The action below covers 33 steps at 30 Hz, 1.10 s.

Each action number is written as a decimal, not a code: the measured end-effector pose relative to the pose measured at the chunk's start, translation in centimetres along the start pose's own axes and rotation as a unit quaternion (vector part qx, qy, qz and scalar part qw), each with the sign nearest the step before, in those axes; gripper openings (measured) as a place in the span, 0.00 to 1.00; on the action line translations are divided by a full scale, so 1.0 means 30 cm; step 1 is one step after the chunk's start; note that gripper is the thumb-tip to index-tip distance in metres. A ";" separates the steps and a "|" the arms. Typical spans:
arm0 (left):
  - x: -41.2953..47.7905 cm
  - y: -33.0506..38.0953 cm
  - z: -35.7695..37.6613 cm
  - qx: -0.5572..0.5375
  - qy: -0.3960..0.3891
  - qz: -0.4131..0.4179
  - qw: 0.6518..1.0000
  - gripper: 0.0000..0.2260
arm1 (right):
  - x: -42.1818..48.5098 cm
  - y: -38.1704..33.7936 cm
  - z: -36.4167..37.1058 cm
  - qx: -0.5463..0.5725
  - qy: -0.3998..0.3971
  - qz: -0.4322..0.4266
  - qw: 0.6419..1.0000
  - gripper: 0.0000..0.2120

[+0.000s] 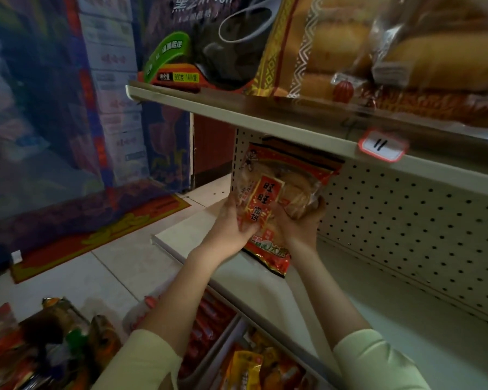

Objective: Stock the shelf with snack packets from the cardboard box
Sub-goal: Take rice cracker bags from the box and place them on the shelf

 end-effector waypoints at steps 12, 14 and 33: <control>-0.126 -0.105 -0.161 0.102 0.075 -0.027 0.992 0.33 | -0.244 -0.251 0.132 -0.063 0.050 -0.243 0.967 0.38; -0.182 -0.133 -0.238 0.104 0.102 -0.028 0.989 0.29 | -0.382 -0.324 0.236 -0.010 -0.012 -0.315 0.949 0.33; -0.877 -1.002 -0.843 0.306 0.154 -0.408 0.846 0.35 | -1.091 -0.070 1.084 -0.210 -0.551 -0.158 0.792 0.20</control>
Point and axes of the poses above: each hand's wrist, its own x-axis towards the middle knuckle, its own z-axis out of the palm, y = z × x, the point moved 10 cm from there along x, towards the middle knuckle, and after that the axes turned 10 degrees about -z, right-handed, at the moved point
